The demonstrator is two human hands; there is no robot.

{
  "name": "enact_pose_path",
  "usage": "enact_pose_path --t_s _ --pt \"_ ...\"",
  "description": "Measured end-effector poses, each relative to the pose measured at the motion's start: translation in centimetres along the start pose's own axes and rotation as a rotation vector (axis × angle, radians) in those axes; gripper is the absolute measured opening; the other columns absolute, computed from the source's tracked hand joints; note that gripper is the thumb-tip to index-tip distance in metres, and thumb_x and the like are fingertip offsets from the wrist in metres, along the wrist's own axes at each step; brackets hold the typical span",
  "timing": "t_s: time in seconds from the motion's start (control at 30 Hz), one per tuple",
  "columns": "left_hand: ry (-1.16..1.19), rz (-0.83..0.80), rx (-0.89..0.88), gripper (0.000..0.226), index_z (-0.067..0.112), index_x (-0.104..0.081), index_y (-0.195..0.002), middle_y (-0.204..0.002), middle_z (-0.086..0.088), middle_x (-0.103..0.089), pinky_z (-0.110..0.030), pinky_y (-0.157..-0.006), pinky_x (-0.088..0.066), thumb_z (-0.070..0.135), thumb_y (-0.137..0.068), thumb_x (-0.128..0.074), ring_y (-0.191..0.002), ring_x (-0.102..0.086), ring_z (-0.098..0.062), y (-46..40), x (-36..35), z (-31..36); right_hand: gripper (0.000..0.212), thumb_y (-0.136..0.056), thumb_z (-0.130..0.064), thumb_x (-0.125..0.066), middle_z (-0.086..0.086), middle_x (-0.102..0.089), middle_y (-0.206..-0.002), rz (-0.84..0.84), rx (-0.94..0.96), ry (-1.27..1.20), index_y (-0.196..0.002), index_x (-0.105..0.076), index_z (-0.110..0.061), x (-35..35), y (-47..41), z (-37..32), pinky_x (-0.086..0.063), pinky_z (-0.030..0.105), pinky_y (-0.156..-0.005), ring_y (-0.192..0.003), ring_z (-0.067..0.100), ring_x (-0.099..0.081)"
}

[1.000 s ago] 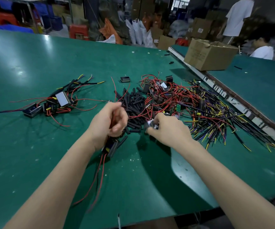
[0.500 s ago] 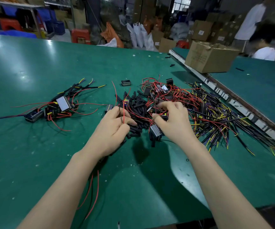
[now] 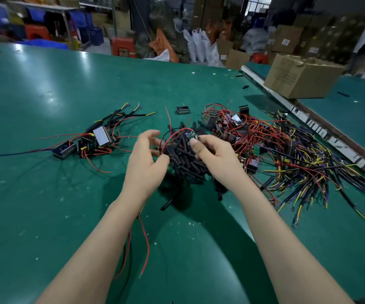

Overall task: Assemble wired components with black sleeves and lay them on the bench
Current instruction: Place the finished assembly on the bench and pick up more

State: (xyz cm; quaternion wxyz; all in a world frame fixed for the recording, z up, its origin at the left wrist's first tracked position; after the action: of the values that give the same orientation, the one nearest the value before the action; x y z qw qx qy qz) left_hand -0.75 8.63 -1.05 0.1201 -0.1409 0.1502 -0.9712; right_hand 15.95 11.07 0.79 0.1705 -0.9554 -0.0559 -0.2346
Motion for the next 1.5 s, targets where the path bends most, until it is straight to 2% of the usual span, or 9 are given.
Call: enact_pose_path --t_s 0.17,0.33,0.4,0.53,0.63,0.73,0.93,1.23,1.5 --pt "-0.045 -0.144 -0.202 0.057 0.031 -0.05 -0.125 -0.115 0.01 -0.05 -0.014 -0.09 -0.038 0.017 -0.07 -0.045 -0.103 -0.052 0.0 0.4 -0.3 1.3 0.023 -0.093 -0.036 -0.06 -0.017 -0.045 -0.054 0.033 0.019 -0.006 -0.076 -0.061 -0.02 -0.2 0.5 0.4 -0.032 0.019 -0.055 -0.057 0.003 -0.038" --pt "0.389 0.11 0.165 0.033 0.031 -0.064 -0.094 -0.083 0.01 -0.069 -0.031 -0.075 -0.038 0.036 -0.096 -0.032 -0.081 -0.063 -0.006 -1.7 2.4 -1.2 0.023 -0.088 -0.021 -0.068 -0.01 -0.058 -0.078 0.064 -0.014 -0.102 -0.072 -0.062 -0.005 1.1 1.0 1.1 -0.04 0.019 -0.063 -0.064 0.007 -0.048" --pt "0.162 0.225 0.215 0.018 0.025 -0.062 -0.094 -0.085 0.008 -0.068 -0.031 -0.078 -0.042 0.025 -0.096 -0.044 -0.075 -0.061 -0.004 -2.6 3.6 -3.0 0.023 -0.086 -0.013 -0.069 -0.005 -0.069 -0.079 0.016 -0.052 -0.238 -0.065 -0.062 -0.006 1.3 1.0 1.2 -0.046 0.019 -0.059 -0.068 0.013 -0.06" --pt "-0.186 -0.012 0.16 0.021 0.019 -0.066 -0.101 -0.113 -0.013 -0.066 -0.034 -0.093 -0.047 0.03 -0.083 -0.065 -0.095 -0.063 -0.022 -4.3 1.6 -4.4 0.03 -0.085 -0.02 -0.071 0.023 -0.069 -0.076 -0.081 -0.077 -0.35 -0.058 -0.058 -0.026 0.6 1.2 0.8 -0.038 0.019 -0.042 -0.05 0.02 -0.059" --pt "-0.587 -0.099 0.095 0.039 0.013 -0.065 -0.114 -0.116 -0.016 -0.063 -0.033 -0.093 -0.045 0.041 -0.088 -0.06 -0.109 -0.058 -0.031 -6.2 -0.5 -4.3 0.034 -0.084 -0.05 -0.062 0.019 -0.068 -0.072 -0.154 -0.087 -0.249 -0.063 -0.062 -0.023 -0.6 1.4 1.0 -0.034 0.015 -0.043 -0.047 0.011 -0.052" --pt "-0.764 -0.199 0.157 0.041 0.015 -0.062 -0.116 -0.119 -0.016 -0.06 -0.033 -0.088 -0.043 0.044 -0.087 -0.057 -0.11 -0.056 -0.033 -7.4 -1.4 -4.5 0.042 -0.087 -0.049 -0.062 -0.001 -0.055 -0.051 -0.146 -0.048 -0.07 -0.064 -0.061 -0.013 -1.0 1.8 1.5 -0.032 0.018 -0.046 -0.046 0.004 -0.044" --pt "-0.788 -0.148 0.021 0.037 0.016 -0.063 -0.114 -0.113 -0.015 -0.058 -0.036 -0.092 -0.041 0.039 -0.087 -0.051 -0.113 -0.051 -0.031 -10.8 -1.5 -0.8 0.046 -0.091 -0.053 -0.051 -0.002 -0.051 -0.063 -0.033 0.03 0.322 -0.067 -0.053 -0.014 -1.5 1.6 2.0 -0.043 0.038 -0.057 -0.062 0.017 -0.051" --pt "-1.084 -0.378 -0.119 0.038 0.018 -0.053 -0.129 -0.137 -0.011 -0.042 -0.045 -0.1 -0.038 0.024 -0.092 -0.046 -0.126 -0.04 -0.031 -19.7 -8.6 -0.2 0.039 -0.09 -0.037 -0.061 0.0 -0.051 -0.06 0.363 0.113 0.591 -0.061 -0.051 -0.013 -1.9 1.6 1.2 -0.028 0.027 -0.036 -0.045 0.025 -0.05" --pt "-1.328 -0.536 -0.074 0.039 0.016 -0.051 -0.132 -0.14 -0.008 -0.04 -0.045 -0.101 -0.032 0.024 -0.095 -0.04 -0.128 -0.036 -0.028 -23.2 -13.3 -4.0 0.039 -0.088 -0.04 -0.053 -0.003 -0.048 -0.056 0.466 0.171 0.678 -0.056 -0.046 -0.018 -2.2 1.3 1.7 -0.016 0.023 -0.043 -0.045 0.018 -0.048"
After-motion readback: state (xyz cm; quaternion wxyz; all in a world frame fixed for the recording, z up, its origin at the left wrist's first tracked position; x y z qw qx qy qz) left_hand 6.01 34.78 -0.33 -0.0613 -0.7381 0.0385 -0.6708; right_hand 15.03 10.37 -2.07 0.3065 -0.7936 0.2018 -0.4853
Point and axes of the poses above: each hand's wrist, its own y-axis away from the middle knuckle, its own x-axis out of the back of the hand, z = x × y, the point moved 5 cm from there along -y, towards the middle knuckle
